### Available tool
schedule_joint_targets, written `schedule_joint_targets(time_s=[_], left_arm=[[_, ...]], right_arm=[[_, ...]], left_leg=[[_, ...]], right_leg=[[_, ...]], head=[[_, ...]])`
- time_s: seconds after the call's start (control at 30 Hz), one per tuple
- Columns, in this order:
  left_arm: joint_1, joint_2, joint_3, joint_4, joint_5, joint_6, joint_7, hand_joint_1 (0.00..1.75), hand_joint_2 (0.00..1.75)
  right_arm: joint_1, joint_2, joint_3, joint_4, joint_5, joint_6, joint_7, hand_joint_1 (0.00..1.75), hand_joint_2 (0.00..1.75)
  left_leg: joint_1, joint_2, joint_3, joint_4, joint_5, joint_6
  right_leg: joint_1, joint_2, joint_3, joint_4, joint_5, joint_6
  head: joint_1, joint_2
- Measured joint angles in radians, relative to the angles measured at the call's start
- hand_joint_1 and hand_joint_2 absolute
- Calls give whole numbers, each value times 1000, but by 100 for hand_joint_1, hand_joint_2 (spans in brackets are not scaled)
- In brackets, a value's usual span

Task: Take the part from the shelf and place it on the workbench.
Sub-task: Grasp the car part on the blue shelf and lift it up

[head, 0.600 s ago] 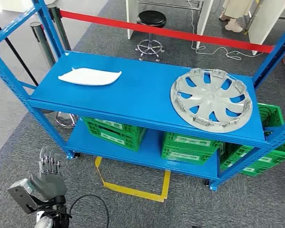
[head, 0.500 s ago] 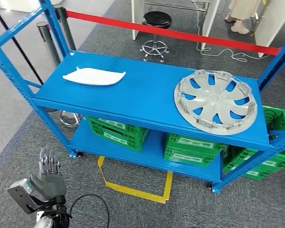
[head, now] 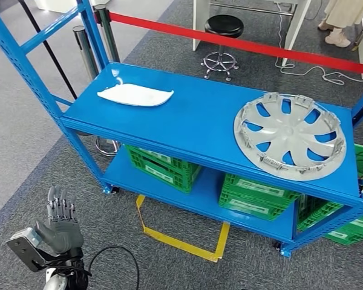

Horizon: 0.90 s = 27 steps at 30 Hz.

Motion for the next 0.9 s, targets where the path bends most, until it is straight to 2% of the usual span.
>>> schedule_joint_targets(time_s=[0.03, 0.07, 0.1, 0.17, 0.23, 0.27, 0.33, 0.37, 0.4, 0.43, 0.47, 0.5, 0.53, 0.57, 0.6, 0.73, 0.77, 0.8, 0.87, 0.9], left_arm=[[0, 0, -1, 0, -3, 1, -2, 0, 0], [-1, 1, -2, 0, -7, 3, -4, 0, 0], [-1, 1, -3, 0, -11, 5, -8, 0, 0], [1, 2, -5, 0, -18, 9, -14, 0, 0], [1, 3, -7, -1, -23, 10, -16, 0, 0], [1, 3, -8, -1, -25, 10, -16, 0, 0], [1, 3, -10, -1, -29, 13, -17, 0, 0], [2, 3, -10, -1, -31, 14, -17, 0, 0], [4, 4, -10, -1, -33, 15, -17, 0, 0], [5, 4, -10, -1, -34, 17, -17, 0, 0], [6, 4, -10, -1, -34, 17, -17, 0, 0], [6, 4, -10, -1, -34, 18, -17, 0, 0], [7, 4, -10, -1, -34, 18, -17, 0, 0], [7, 4, -10, -2, -34, 18, -17, 0, 0], [7, 4, -10, -2, -34, 18, -17, 0, 0], [7, 4, -11, -6, -35, 18, -17, 0, 0], [7, 4, -11, -8, -35, 18, -17, 0, 0], [7, 4, -10, -8, -35, 18, -17, 0, 0], [11, 5, -10, -8, -35, 18, -17, 0, 0], [13, 5, -10, -8, -35, 18, -17, 0, 0]], right_arm=[[-1, 0, 0, 0, 1, 2, -2, 0, 0], [-1, 0, 0, 0, 3, 4, -4, 0, 0], [-1, 0, 0, 0, 4, 7, -7, 0, 0], [-2, 0, 0, 0, 6, 13, -12, 0, 0], [-2, -1, 0, 0, 7, 16, -14, 0, 0], [-3, -2, 0, 0, 8, 17, -14, 0, 0], [-2, -5, 0, 0, 8, 17, -15, 0, 0], [-1, -6, 0, 0, 8, 17, -14, 0, 0], [0, -7, 0, 0, 8, 17, -14, 0, 0], [1, -8, 0, 0, 8, 18, -14, 0, 0], [1, -8, 0, 0, 8, 18, -14, 0, 0], [0, -8, 0, 0, 8, 18, -14, 0, 0], [0, -8, 0, 1, 8, 18, -14, 0, 0], [-1, -8, 0, 1, 8, 18, -14, 0, 0], [-2, -8, 0, 1, 8, 19, -13, 0, 0], [-1, -8, 0, 2, 9, 20, -10, 0, 0], [-1, -8, 0, 2, 9, 20, -10, 0, 0], [-1, -8, 0, 2, 10, 21, -10, 0, 0], [-1, -8, 0, 2, 10, 21, -10, 0, 0], [-1, -8, 0, 2, 10, 21, -10, 0, 0]], left_leg=[[-2, 2, 33, -66, 23, 4], [-4, 4, 54, -112, 35, 7], [-6, 5, 63, -135, 35, 11], [-8, 4, 64, -142, 32, 21], [-5, 4, 67, -151, 36, 34], [-3, 4, 69, -154, 37, 39], [-4, 5, 69, -155, 35, 47], [-5, 5, 70, -155, 34, 49], [-6, 4, 71, -154, 32, 51], [-6, 3, 74, -154, 30, 51], [-7, 2, 79, -154, 27, 51], [-6, 1, 85, -154, 23, 48], [-9, 0, 89, -152, 18, 44], [-10, -1, 91, -150, 14, 39], [-12, -1, 91, -149, 11, 34], [-9, 0, 89, -132, -4, 14], [-8, 1, 76, -100, -21, 8], [-6, 2, 50, -45, -47, 4], [-4, 2, -24, 93, -96, -3], [-3, 2, -54, 141, -103, -5]], right_leg=[[2, -1, 1, 2, -2, 4], [4, -1, 0, 2, -4, 8], [5, -2, -1, 2, -4, 13], [5, -2, -2, -1, -3, 24], [4, -1, -13, 15, -18, 33], [4, 0, -32, 51, -38, 36], [4, 1, -99, 180, -93, 40], [4, 1, -134, 244, -112, 41], [4, 1, -158, 282, -114, 42], [4, 1, -163, 278, -95, 42], [4, 1, -149, 236, -59, 41], [4, 1, -120, 167, -17, 39], [5, 2, -87, 99, 12, 36], [6, 2, -60, 48, 26, 32], [7, 3, -45, 21, 28, 28], [7, 3, -30, 7, 16, 7], [5, 1, -25, 4, 15, 1], [4, -1, -19, 2, 12, -5], [4, -2, -11, 2, 5, -11], [5, -2, -6, 2, 1, -12]], head=[[0, 0], [1, 0], [1, 0], [2, 0], [4, 0], [5, 0], [8, 0], [8, 0], [8, 0], [8, 0], [8, 0], [8, 0], [8, 0], [7, 0], [6, 0], [3, 0], [1, 0], [0, 0], [-2, 0], [-2, 0]])
